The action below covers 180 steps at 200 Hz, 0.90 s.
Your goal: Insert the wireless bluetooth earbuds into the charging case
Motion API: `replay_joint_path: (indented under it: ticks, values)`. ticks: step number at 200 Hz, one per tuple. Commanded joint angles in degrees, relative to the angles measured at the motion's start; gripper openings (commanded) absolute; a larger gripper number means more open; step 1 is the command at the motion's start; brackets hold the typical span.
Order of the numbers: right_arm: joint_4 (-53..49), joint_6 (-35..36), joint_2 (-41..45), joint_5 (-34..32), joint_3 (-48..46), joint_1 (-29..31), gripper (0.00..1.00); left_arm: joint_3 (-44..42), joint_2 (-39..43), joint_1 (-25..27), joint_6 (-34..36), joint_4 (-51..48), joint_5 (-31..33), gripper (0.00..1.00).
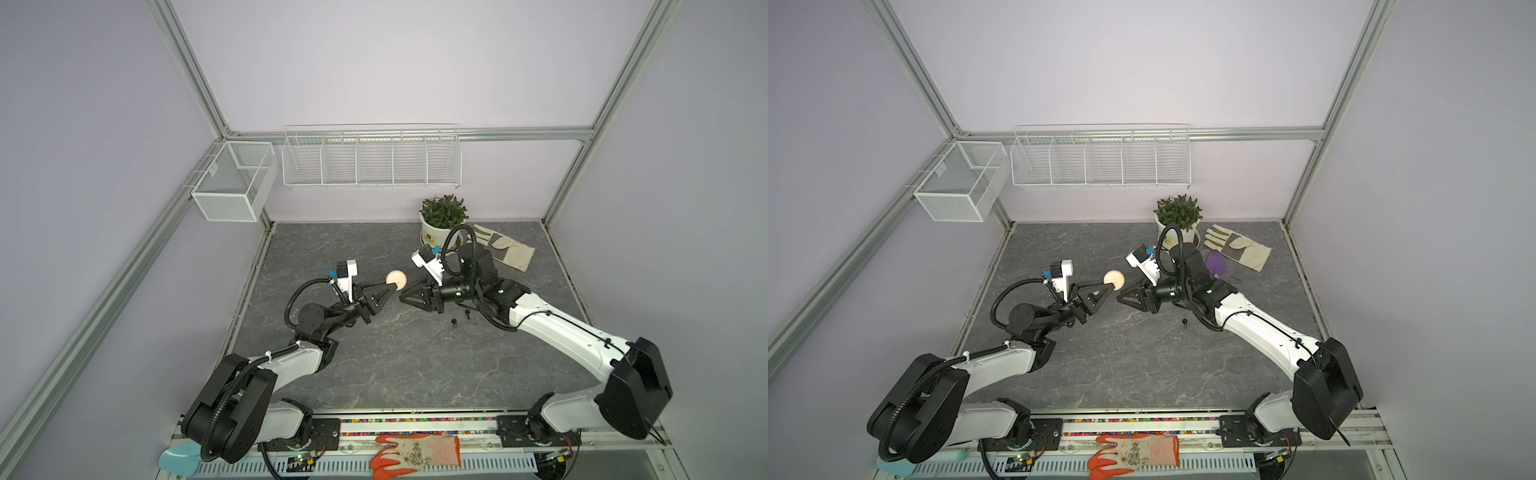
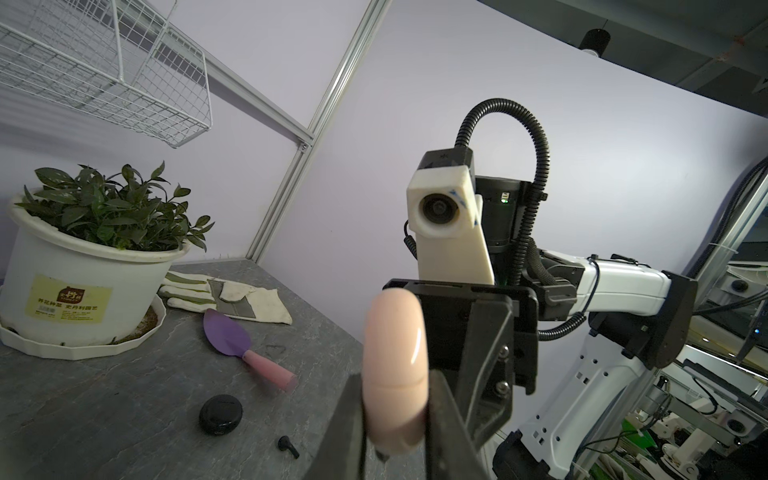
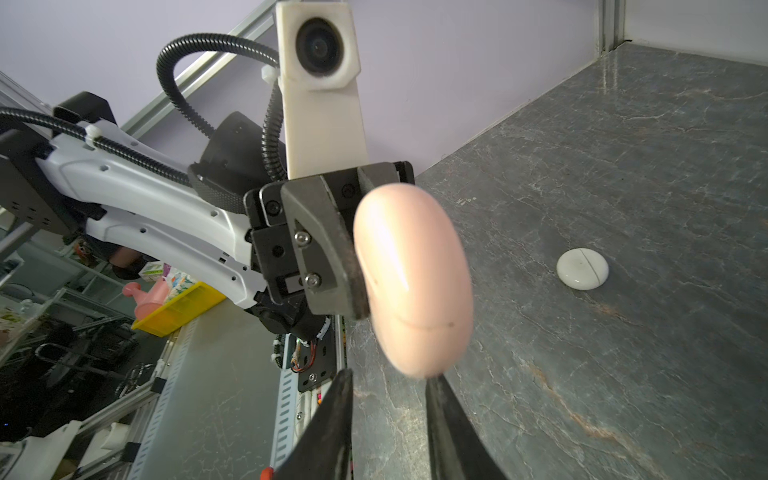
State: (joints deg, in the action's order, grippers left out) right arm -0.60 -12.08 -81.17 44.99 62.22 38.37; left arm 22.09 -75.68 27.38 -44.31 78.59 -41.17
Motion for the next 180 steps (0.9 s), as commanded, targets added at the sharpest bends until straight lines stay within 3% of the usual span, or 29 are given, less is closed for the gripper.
replay_joint_path:
  ticks: [1,36,69,91,180]
  values:
    - [6.3,-4.1,2.3,3.4,-2.1,-1.5,0.39,1.1,0.6,-0.3,-0.3,2.5,0.0,0.00]
    - [20.2,-13.9,2.8,5.4,-5.6,-3.9,0.52,1.0,1.2,-0.3,-0.1,2.5,0.2,0.00]
    - [31.6,-21.2,-0.7,6.3,-6.2,-4.0,0.55,1.1,1.3,-0.3,-0.6,2.5,-0.1,0.00]
    - [35.9,-24.0,-3.0,7.4,-5.5,-3.9,0.50,1.2,1.6,-0.3,-0.7,2.5,-0.2,0.00]
    - [33.9,-22.8,-4.6,8.3,-3.9,-3.0,0.32,1.1,1.2,-0.3,-0.7,2.5,-0.1,0.00]
